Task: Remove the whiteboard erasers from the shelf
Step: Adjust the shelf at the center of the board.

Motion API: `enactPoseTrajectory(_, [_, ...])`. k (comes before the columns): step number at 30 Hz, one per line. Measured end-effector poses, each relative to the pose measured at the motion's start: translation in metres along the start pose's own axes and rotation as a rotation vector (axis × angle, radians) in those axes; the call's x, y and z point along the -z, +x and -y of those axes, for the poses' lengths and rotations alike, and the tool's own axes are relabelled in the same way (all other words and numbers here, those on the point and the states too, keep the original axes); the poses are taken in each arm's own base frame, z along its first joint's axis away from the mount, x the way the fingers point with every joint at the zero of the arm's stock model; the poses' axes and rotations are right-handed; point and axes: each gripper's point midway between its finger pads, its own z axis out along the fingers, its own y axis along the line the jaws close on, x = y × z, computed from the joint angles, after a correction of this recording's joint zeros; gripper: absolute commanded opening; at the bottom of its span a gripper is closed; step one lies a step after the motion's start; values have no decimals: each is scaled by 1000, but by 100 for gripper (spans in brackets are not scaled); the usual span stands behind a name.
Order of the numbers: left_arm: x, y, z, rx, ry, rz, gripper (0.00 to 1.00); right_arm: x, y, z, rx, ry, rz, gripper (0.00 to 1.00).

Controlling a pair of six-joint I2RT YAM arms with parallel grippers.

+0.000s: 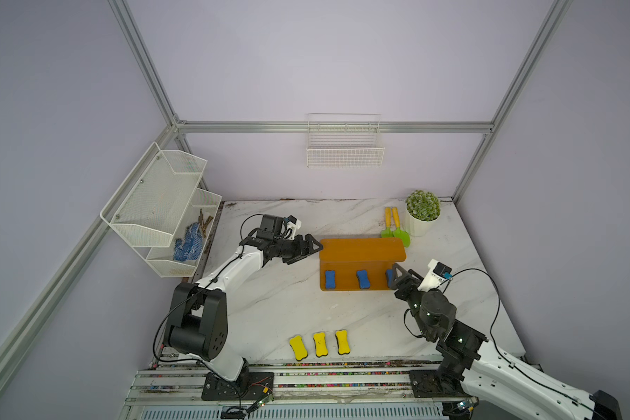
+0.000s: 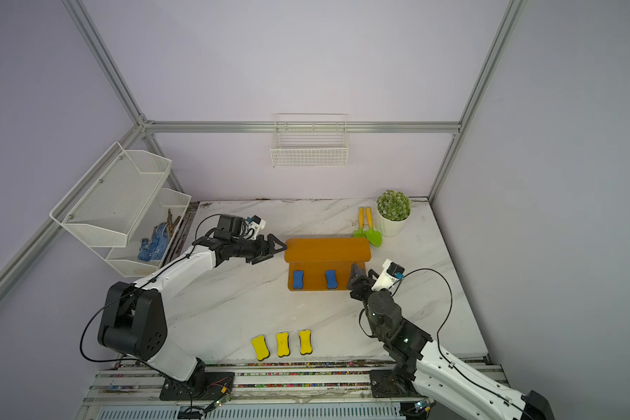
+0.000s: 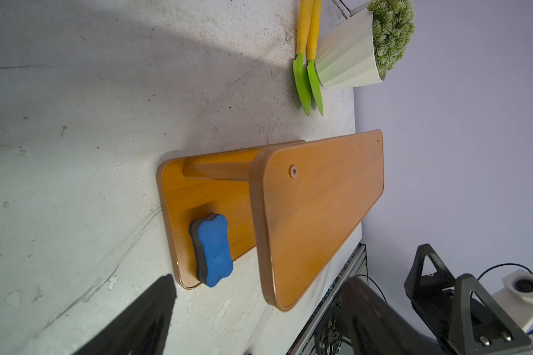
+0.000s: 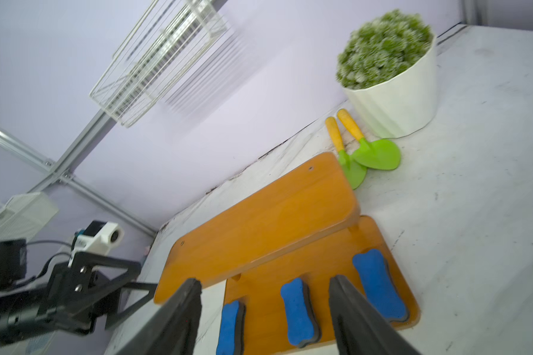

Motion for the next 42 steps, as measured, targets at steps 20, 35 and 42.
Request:
enactPoseTrajectory(20, [-1, 2, 2, 3, 6, -6, 89, -62, 22, 28, -161, 66, -330, 60])
enactPoseTrajectory(35, [-1, 1, 0, -3, -6, -3, 89, -88, 21, 24, -118, 76, -374, 59])
enactPoseTrajectory(42, [0, 0, -3, -6, -20, 5, 89, -104, 16, 23, -81, 72, -372, 58])
